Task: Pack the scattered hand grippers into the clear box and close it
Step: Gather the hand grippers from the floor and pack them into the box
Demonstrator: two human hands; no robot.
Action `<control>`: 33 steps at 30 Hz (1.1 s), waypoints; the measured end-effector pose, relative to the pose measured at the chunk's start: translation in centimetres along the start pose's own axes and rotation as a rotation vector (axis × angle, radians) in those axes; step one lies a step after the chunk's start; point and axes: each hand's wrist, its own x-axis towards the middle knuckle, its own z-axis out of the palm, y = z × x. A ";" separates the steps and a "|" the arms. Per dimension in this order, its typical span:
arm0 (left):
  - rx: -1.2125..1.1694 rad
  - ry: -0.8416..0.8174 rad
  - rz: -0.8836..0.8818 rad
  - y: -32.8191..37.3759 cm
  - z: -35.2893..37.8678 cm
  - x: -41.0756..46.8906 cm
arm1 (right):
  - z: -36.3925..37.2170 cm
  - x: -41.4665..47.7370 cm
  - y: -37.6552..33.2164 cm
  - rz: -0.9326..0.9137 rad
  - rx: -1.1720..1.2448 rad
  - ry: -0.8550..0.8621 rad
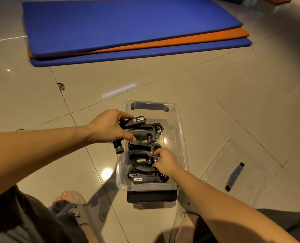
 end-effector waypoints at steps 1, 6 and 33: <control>0.000 -0.002 -0.002 0.0 0.0 0.0 | 0.0 0.1 -0.1 0.040 -0.014 -0.016; 0.019 -0.005 -0.002 -0.2 0.1 -0.3 | 1.2 0.0 -0.3 0.168 -0.118 -0.157; 0.039 -0.036 0.031 0.3 0.0 -0.3 | 1.4 0.7 0.1 0.170 -0.143 -0.069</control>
